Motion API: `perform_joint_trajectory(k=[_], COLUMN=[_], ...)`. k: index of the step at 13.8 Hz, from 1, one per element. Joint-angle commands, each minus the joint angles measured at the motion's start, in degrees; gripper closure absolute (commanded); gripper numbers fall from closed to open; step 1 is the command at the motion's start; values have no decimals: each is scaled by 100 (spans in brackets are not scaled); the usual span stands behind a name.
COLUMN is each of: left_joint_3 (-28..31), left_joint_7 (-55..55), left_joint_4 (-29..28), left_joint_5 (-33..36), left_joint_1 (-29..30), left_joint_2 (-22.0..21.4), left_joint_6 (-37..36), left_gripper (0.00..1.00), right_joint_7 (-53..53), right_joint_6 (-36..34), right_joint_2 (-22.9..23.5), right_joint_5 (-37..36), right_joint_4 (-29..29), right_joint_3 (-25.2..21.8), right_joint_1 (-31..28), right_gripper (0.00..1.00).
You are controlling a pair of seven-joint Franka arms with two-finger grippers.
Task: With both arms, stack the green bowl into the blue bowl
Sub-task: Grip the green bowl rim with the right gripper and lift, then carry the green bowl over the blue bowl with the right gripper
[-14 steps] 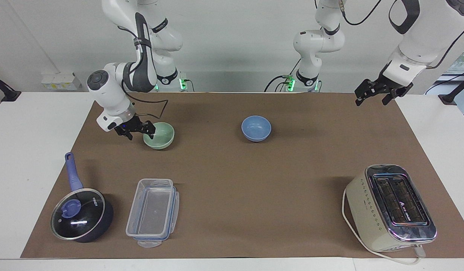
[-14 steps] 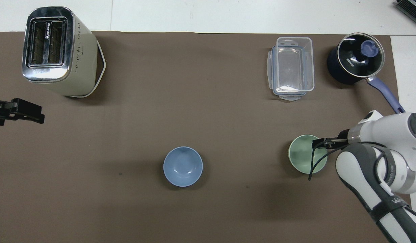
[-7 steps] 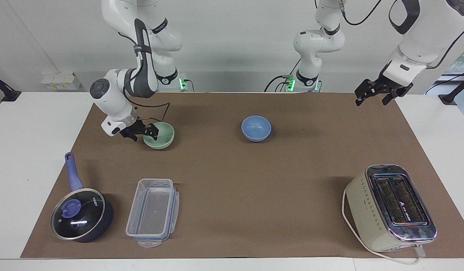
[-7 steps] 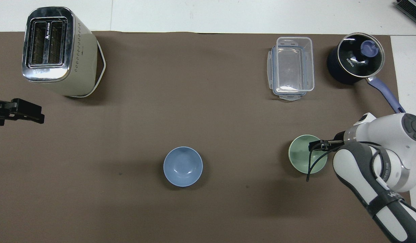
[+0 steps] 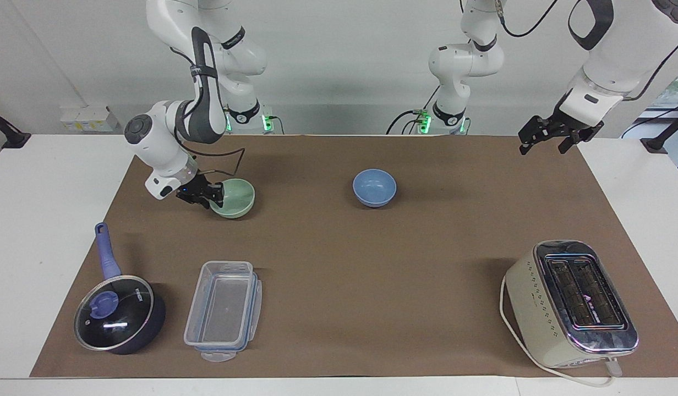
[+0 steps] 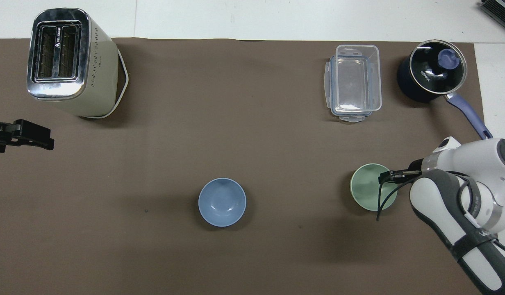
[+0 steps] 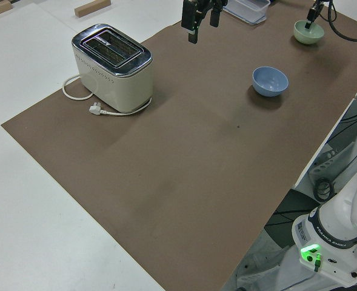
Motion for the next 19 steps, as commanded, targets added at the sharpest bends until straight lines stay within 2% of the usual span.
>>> perform_joint_trajectory(k=[1,6,11,17,19], left_joint_3=[-6,-6,-6,-6,-6], left_joint_7=[-3,-3,-3,-3,-3], left_joint_4=[105,105,105,105,105], left_joint_5=[69,69,69,69,69], left_joint_1=[5,5,5,5,5], left_joint_2=[38,38,38,38,38], left_joint_6=[-128,-119,-119,-128,-128], left_gripper=[0,0,0,0,0], right_joint_7=[-241,-135,978,2359,2580], right_joint_6=[-441,-978,-1120,-953,-699], right_joint_2=[-183,-543,-983,-1010,-957], right_joint_5=[162,171,171,162,153], right_joint_4=[210,413,448,606,607], right_joint_3=[52,130,131,139,131], right_joint_1=[-66,161,1241,2630,3078], right_gripper=[100,100,100,100,100])
